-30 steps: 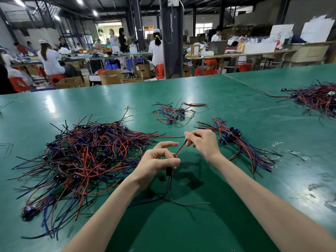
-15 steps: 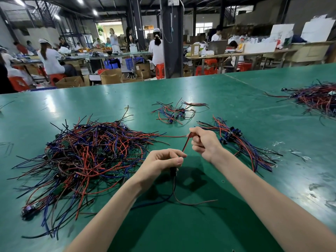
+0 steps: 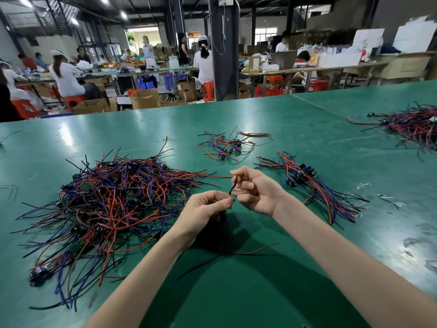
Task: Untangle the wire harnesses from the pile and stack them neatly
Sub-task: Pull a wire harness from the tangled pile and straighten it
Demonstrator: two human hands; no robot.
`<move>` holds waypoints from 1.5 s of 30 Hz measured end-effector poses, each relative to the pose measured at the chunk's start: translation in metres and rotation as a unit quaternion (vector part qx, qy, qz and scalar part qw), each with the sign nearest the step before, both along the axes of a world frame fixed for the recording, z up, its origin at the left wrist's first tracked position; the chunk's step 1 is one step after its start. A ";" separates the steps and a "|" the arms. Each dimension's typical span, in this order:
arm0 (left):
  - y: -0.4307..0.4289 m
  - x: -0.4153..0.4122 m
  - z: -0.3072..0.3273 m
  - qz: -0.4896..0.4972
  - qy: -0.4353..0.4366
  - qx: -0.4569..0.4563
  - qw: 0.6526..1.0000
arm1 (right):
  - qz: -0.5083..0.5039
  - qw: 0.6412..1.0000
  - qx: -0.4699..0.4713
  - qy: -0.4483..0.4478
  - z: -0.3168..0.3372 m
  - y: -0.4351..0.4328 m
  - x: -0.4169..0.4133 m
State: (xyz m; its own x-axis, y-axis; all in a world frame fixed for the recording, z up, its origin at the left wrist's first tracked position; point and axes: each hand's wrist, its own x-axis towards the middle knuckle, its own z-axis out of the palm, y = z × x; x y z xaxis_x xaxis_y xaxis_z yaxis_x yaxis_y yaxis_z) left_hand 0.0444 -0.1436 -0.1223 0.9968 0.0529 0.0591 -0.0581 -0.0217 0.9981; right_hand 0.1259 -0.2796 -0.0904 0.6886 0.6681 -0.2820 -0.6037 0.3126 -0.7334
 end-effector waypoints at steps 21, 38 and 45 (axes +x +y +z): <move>0.002 -0.006 0.005 -0.048 -0.021 -0.010 0.999 | -0.247 0.868 -0.246 -0.354 -0.028 -0.018 0.034; -0.010 -0.009 0.012 -0.095 0.116 -0.058 0.987 | -0.357 0.652 -0.333 -0.580 -0.023 -0.011 0.023; -0.014 -0.006 0.007 -0.079 0.167 -0.042 0.982 | -0.321 0.792 -0.234 -0.464 -0.009 -0.002 0.012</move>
